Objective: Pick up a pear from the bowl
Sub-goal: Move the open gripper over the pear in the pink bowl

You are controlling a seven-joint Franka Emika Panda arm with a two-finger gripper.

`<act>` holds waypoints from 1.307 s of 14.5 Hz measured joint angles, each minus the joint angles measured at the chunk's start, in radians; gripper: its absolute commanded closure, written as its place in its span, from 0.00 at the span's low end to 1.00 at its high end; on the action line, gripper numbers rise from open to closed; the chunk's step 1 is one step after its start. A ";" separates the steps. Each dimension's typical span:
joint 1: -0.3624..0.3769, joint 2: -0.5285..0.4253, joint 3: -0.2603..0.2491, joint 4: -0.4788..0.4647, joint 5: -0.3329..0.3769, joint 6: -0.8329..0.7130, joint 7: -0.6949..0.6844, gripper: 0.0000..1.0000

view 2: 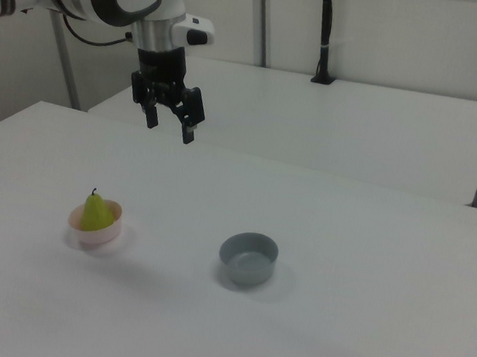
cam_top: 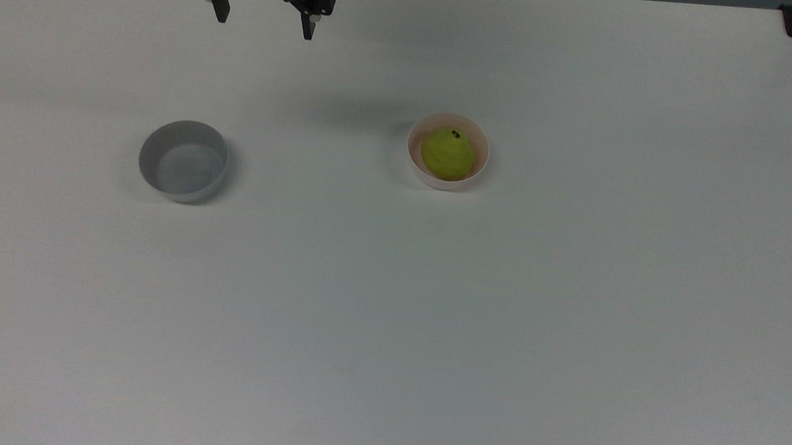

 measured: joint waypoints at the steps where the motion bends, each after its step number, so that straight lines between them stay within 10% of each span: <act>1: 0.000 0.000 0.000 0.000 0.000 0.000 0.000 0.00; 10: 0.007 -0.008 0.000 0.001 0.000 0.000 -0.016 0.00; 19: 0.306 0.007 -0.025 -0.011 0.002 0.000 -0.029 0.00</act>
